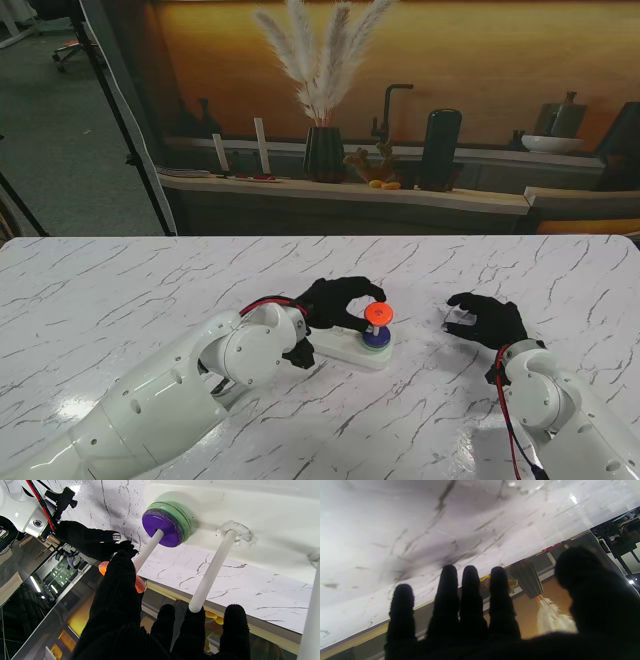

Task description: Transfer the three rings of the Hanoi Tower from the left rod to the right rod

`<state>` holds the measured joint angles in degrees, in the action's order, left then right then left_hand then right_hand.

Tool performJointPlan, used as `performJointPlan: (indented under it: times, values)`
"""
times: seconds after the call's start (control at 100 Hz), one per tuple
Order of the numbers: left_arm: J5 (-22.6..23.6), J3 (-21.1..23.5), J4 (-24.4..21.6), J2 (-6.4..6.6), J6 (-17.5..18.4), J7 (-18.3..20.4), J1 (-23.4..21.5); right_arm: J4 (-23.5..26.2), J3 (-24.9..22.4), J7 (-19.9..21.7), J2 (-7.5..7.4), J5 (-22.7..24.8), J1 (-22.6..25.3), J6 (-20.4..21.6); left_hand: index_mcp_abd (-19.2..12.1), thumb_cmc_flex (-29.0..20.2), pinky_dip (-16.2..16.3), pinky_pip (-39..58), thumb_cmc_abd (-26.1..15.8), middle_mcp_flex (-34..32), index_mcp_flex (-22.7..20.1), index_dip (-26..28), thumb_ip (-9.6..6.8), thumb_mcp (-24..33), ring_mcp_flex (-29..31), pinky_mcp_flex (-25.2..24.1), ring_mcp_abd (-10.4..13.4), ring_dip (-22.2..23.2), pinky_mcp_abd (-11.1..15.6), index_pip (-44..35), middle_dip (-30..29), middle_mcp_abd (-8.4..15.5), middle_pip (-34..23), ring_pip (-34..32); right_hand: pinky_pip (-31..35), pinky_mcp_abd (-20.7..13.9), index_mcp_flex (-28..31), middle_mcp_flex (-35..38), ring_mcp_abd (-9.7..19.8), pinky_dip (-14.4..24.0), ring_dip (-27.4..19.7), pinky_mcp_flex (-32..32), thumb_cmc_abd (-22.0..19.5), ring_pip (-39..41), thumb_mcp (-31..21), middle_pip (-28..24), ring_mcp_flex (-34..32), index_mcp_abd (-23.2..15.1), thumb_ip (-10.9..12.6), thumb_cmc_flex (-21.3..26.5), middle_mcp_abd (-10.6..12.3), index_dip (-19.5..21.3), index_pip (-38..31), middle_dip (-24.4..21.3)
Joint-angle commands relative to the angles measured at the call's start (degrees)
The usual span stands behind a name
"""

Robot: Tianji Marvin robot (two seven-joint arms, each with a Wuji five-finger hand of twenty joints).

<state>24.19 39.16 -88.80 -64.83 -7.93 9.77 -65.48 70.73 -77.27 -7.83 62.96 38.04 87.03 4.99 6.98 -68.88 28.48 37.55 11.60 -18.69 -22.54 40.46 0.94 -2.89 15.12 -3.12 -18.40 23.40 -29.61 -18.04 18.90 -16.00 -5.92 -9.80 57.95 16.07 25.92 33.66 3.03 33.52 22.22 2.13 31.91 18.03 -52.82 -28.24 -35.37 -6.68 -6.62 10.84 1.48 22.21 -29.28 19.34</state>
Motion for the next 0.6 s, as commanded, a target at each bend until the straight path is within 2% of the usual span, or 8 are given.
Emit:
performJointPlan:
  times: [0.0,0.32,0.59]
  values:
    - [-0.2,-0.2,0.4,-0.38,0.7,0.6,0.1,-0.9,0.3,0.3,0.36,0.1,0.9,-0.2,-0.9,-3.7,-0.4,1.8,-2.7,-0.4,-2.9,1.9,-0.34,2.6,0.6,-0.3,-0.6,0.7,-2.4,-3.5,0.4,-0.2,0.6,-0.5,1.2,5.6,1.2,0.8,-4.1,0.3,0.5,-0.6,1.0,2.1,-1.1,-1.0,-1.7,0.4,1.8,0.8,0.0,0.7,-1.0,0.2]
    - [0.0,-0.5,0.9,-0.37,0.6,0.6,0.2,-1.2,0.4,0.3,0.32,0.3,0.7,0.1,-0.8,-3.7,-0.4,1.8,-2.7,-0.5,-2.9,1.8,-0.34,2.6,0.7,-0.3,-0.5,0.7,-2.4,-3.6,0.4,-0.1,0.5,-0.6,1.2,5.6,1.3,0.9,-4.0,0.2,0.5,-0.7,1.2,2.1,-1.1,-1.0,-1.7,0.5,1.8,0.9,0.1,0.7,-1.0,0.2]
    - [0.6,-0.2,0.6,-0.28,1.0,0.5,0.2,-1.6,0.4,-1.4,0.19,2.3,0.2,1.6,-0.8,-3.7,-0.4,1.7,-2.7,-0.4,-2.8,1.8,-0.34,2.6,0.6,-0.4,-0.6,0.7,-2.4,-3.6,0.4,-0.2,0.5,-0.6,1.3,5.5,1.3,1.4,-3.7,0.2,0.5,-0.2,1.9,2.3,-1.7,-1.3,-2.2,0.3,1.7,1.2,0.6,0.7,-1.2,0.2]
